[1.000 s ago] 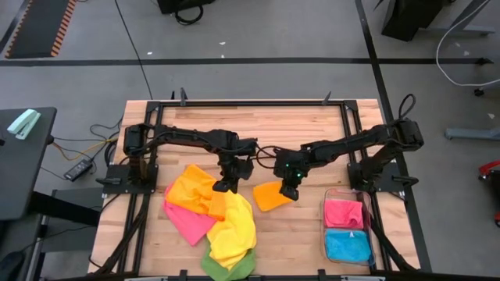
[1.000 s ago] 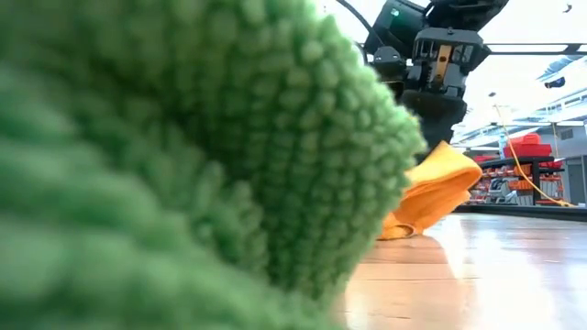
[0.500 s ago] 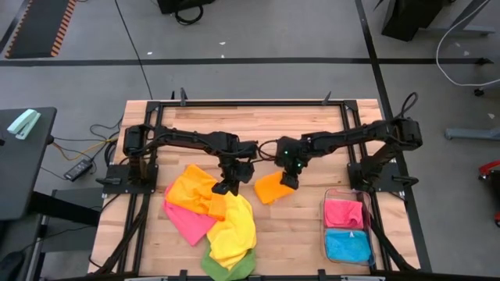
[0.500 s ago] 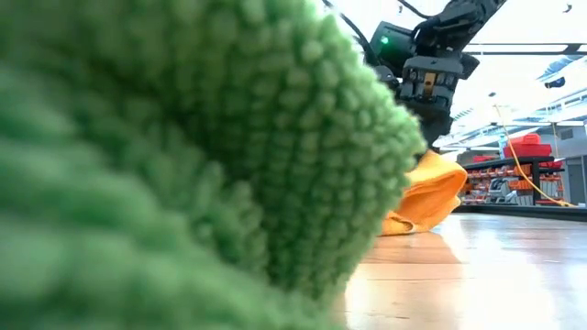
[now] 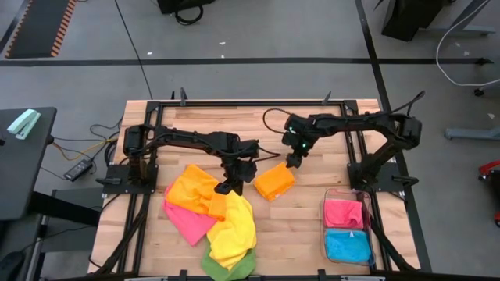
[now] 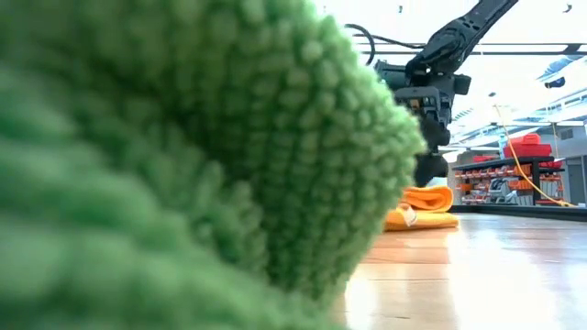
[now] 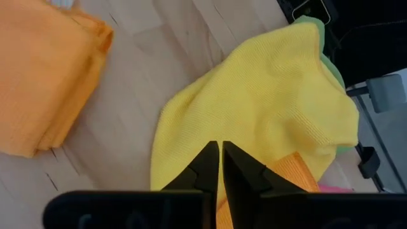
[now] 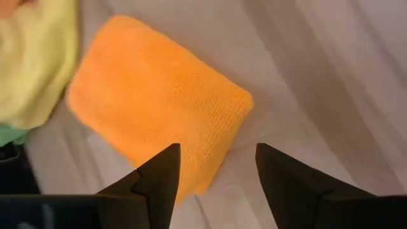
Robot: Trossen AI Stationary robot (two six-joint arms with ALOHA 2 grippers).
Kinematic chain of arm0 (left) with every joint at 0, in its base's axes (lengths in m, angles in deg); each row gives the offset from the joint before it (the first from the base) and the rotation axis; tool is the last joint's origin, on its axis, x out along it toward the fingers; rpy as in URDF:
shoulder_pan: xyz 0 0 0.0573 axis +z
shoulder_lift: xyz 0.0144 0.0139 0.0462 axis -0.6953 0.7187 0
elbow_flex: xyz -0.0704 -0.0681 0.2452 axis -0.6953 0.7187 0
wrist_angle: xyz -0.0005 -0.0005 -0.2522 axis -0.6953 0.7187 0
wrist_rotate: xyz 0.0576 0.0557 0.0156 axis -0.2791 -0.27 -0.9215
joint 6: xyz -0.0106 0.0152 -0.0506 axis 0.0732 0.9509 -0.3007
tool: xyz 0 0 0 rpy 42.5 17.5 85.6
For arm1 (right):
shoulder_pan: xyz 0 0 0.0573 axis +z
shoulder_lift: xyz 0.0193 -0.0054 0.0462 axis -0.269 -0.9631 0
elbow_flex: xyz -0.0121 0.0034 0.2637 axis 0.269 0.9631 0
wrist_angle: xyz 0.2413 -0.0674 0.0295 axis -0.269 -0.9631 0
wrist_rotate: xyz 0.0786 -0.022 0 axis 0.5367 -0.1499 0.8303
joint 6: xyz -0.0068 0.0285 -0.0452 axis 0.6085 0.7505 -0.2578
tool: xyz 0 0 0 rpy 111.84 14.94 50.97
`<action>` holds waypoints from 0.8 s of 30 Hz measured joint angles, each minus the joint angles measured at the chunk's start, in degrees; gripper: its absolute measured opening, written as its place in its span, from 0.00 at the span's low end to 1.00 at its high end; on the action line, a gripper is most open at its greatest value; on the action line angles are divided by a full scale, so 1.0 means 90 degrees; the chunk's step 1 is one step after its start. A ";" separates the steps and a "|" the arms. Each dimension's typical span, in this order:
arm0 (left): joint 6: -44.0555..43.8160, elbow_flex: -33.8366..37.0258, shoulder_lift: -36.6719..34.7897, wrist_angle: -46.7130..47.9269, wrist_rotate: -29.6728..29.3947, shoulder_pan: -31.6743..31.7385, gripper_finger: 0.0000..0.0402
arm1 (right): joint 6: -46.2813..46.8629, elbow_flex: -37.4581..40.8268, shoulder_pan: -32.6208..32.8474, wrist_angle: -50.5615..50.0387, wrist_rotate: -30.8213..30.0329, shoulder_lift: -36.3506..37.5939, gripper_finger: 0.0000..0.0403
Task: Fold microfiber towels
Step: Fold the orange towel
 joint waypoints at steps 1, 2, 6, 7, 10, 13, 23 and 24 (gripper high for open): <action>-0.0002 0.0000 0.0000 -0.0041 -0.0003 0.0002 0.06 | -0.0121 0.0000 -0.0034 -0.0018 0.0128 0.0022 0.53; 0.0001 0.0000 0.0000 -0.0052 -0.0004 0.0002 0.05 | -0.0287 0.0000 -0.0019 -0.0052 0.0194 0.0055 0.53; -0.0002 0.0000 0.0000 -0.0098 -0.0005 0.0002 0.02 | -0.1085 -0.0002 0.0431 0.0085 0.0080 0.0131 0.53; -0.0004 0.0000 0.0000 -0.0104 -0.0005 0.0006 0.02 | -0.1205 -0.0002 0.0577 0.0180 0.0018 0.0129 0.53; -0.0017 0.0000 0.0000 -0.0106 -0.0005 0.0012 0.04 | -0.1636 -0.0002 0.1001 0.0325 -0.0300 0.0129 0.53; -0.0021 0.0000 0.0000 -0.0125 -0.0007 0.0015 0.07 | -0.2001 -0.0002 0.1379 0.0360 -0.0956 0.0299 0.53; -0.0820 0.0000 0.0000 -0.0123 -0.0014 0.0011 0.05 | -0.3440 0.0132 0.3158 0.1668 -0.3109 0.0546 0.53; -0.0880 0.0000 0.0000 -0.0111 -0.0029 0.0010 0.04 | -0.3588 0.0218 0.3297 0.1868 -0.3228 0.0523 0.53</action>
